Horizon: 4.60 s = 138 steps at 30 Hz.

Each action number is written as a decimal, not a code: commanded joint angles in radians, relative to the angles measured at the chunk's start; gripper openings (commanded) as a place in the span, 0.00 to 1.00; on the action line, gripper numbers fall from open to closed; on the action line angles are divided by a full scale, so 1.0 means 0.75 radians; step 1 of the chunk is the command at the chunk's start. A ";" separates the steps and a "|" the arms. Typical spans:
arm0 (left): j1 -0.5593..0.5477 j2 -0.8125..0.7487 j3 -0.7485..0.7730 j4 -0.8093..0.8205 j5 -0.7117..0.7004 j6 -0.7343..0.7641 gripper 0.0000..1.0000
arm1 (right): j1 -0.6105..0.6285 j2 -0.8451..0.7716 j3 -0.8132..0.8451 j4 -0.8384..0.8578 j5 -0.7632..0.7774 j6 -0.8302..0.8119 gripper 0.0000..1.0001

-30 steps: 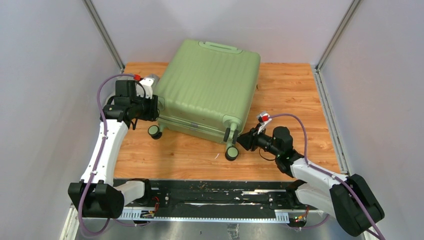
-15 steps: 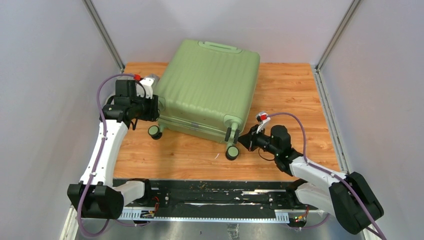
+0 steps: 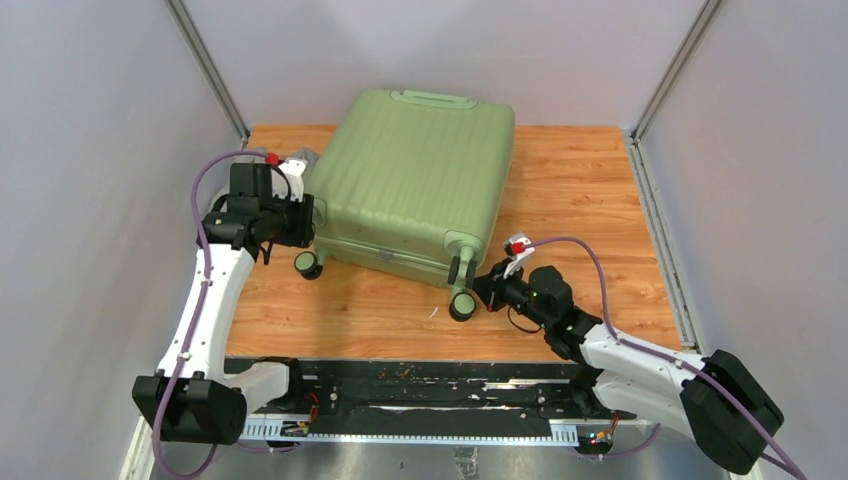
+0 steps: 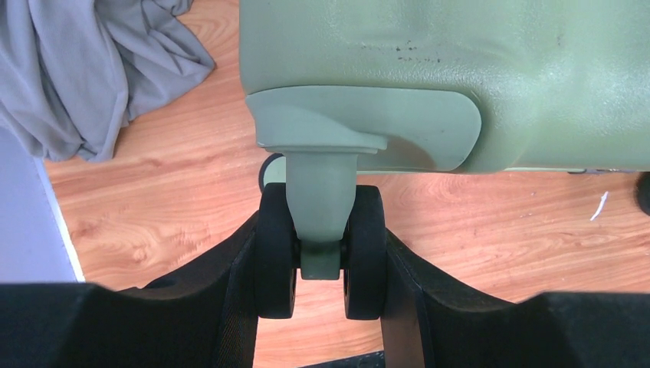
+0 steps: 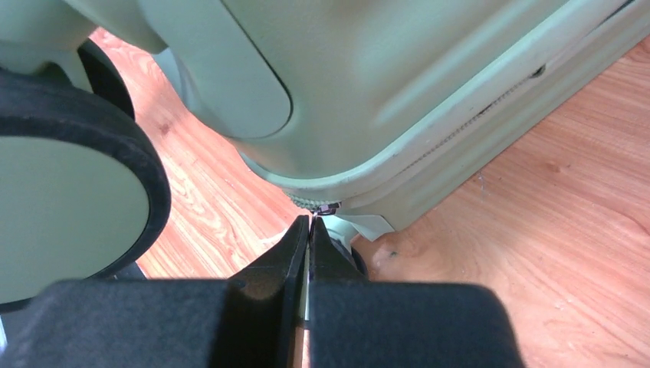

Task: Pack the luggage
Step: Zip the luggage at the center of the board.

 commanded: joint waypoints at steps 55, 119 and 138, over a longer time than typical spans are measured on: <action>-0.078 -0.060 0.033 0.013 0.193 0.055 0.01 | -0.188 0.082 0.058 -0.426 0.007 0.095 0.77; -0.098 -0.003 0.119 0.081 0.218 -0.027 0.00 | 0.020 0.043 -0.010 0.006 0.003 0.027 0.00; -0.125 -0.040 0.087 0.085 0.212 -0.038 0.00 | 0.407 0.271 0.144 0.035 0.414 0.109 0.00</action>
